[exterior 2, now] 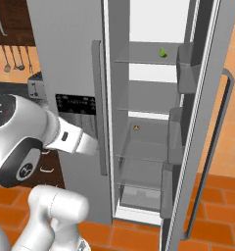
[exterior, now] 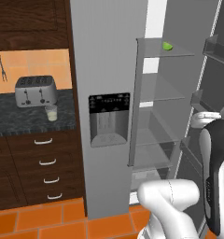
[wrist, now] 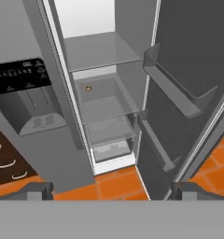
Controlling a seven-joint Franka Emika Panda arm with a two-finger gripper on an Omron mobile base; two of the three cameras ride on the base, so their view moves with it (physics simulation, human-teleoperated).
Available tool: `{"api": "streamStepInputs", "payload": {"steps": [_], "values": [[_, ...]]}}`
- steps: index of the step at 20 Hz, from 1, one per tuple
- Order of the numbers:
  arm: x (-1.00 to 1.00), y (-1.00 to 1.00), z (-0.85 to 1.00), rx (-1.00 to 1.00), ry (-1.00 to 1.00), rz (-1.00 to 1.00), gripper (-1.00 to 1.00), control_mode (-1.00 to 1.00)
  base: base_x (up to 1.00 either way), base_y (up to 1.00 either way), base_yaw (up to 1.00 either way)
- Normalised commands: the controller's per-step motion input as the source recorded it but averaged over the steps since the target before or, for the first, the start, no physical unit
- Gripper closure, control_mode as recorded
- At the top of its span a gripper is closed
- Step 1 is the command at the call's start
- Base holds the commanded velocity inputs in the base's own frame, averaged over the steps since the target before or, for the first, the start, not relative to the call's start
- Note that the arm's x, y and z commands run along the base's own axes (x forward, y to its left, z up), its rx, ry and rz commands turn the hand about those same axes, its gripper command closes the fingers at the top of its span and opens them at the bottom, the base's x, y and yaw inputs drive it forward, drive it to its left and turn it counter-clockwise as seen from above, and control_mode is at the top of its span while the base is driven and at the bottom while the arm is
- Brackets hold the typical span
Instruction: Grab a lemon wedge from the fridge and one ice cube from the ice bowl, and put them in the glass of lemonade.
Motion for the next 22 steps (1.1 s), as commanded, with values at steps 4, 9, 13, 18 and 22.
{"api": "streamStepInputs", "payload": {"steps": [4, 9, 13, 18, 22], "values": [[-0.26, -0.06, 0.01, 0.0, -0.01, -0.05, -1.0, 1.0, -0.08, -0.02, 0.0], [0.0, 0.0, 0.0, 0.0, 0.0, 0.0, -1.0, 1.0, 0.22, 0.0, 0.0], [0.0, 0.0, 0.0, 0.0, 0.0, 0.0, -1.0, 1.0, 0.75, 0.0, 0.06], [0.0, 0.0, 0.0, 0.0, 0.0, 0.0, -1.0, 1.0, 0.62, -0.16, 0.15], [0.0, 0.0, 0.0, 0.0, 0.0, 0.0, -1.0, 1.0, 0.67, -0.17, 0.18]]}}
